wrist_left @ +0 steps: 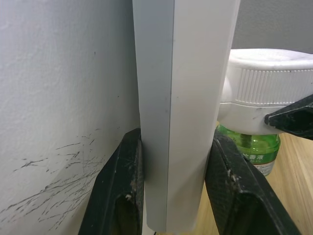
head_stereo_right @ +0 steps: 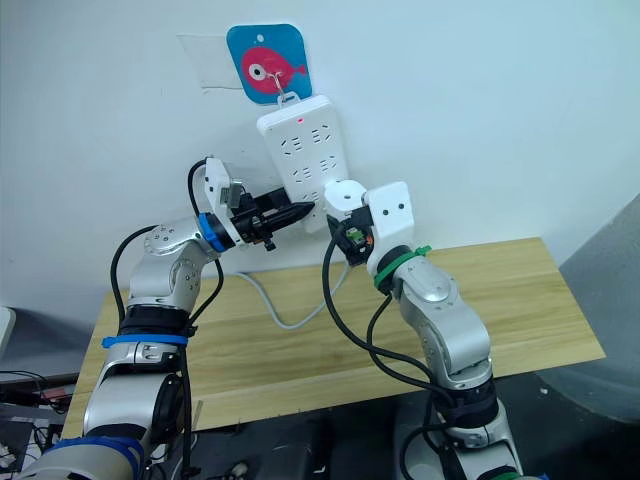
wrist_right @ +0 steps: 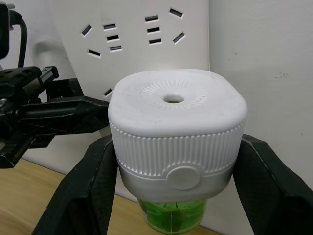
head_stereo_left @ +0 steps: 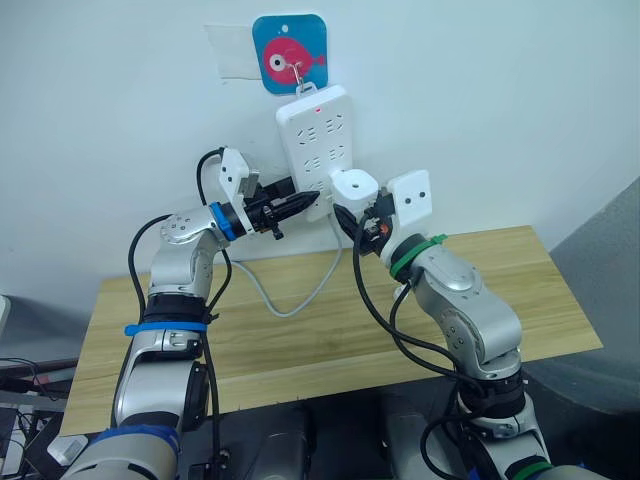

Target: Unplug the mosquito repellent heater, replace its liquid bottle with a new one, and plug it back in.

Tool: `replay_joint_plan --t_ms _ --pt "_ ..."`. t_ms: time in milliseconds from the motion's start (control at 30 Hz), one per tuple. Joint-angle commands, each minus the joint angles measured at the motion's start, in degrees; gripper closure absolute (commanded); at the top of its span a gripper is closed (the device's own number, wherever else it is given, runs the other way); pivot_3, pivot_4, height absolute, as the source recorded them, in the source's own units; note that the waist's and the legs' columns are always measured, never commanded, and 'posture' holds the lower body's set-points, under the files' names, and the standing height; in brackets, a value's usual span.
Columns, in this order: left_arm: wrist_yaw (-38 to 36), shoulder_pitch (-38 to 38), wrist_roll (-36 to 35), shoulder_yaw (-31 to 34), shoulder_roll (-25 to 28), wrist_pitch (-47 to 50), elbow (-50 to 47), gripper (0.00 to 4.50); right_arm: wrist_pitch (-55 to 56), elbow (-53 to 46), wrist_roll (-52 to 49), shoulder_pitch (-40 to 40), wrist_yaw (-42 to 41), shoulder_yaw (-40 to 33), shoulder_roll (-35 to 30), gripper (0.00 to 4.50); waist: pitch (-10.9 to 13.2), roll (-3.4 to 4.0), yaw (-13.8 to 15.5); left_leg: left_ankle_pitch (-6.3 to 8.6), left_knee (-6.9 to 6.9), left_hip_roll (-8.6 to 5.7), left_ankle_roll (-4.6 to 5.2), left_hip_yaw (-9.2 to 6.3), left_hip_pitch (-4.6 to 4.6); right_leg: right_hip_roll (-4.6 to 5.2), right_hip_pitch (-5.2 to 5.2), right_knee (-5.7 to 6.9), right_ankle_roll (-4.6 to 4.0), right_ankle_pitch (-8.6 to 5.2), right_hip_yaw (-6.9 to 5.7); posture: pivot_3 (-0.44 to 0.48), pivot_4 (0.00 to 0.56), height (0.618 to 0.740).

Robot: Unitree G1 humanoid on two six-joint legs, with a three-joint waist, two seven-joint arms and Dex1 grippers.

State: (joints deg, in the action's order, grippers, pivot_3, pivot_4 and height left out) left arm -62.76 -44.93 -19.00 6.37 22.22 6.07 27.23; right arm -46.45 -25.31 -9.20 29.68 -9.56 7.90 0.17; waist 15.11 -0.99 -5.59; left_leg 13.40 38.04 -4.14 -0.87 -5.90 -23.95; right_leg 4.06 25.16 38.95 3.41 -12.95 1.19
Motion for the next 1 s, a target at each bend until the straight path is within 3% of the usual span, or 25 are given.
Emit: replay_joint_plan --t_ms 33,1000 --pt "-3.7 0.3 -1.1 -4.0 -2.1 0.1 -4.1 3.20 3.2 -2.7 -0.6 6.5 2.7 -2.5 2.7 1.51 0.0 0.00 0.0 0.00 0.00 0.01 0.00 0.00 0.00 -0.01 0.00 0.00 0.00 0.00 0.00 -0.116 0.248 0.740" --pt "-3.2 0.3 -1.0 -3.8 -2.0 0.0 -4.2 3.20 5.8 0.0 0.7 5.6 2.2 -0.4 0.5 1.51 0.0 0.00 -0.2 -0.18 -0.04 0.11 -0.08 -0.01 0.00 -0.07 0.00 0.00 -0.12 0.08 -0.09 -0.104 0.240 0.740"
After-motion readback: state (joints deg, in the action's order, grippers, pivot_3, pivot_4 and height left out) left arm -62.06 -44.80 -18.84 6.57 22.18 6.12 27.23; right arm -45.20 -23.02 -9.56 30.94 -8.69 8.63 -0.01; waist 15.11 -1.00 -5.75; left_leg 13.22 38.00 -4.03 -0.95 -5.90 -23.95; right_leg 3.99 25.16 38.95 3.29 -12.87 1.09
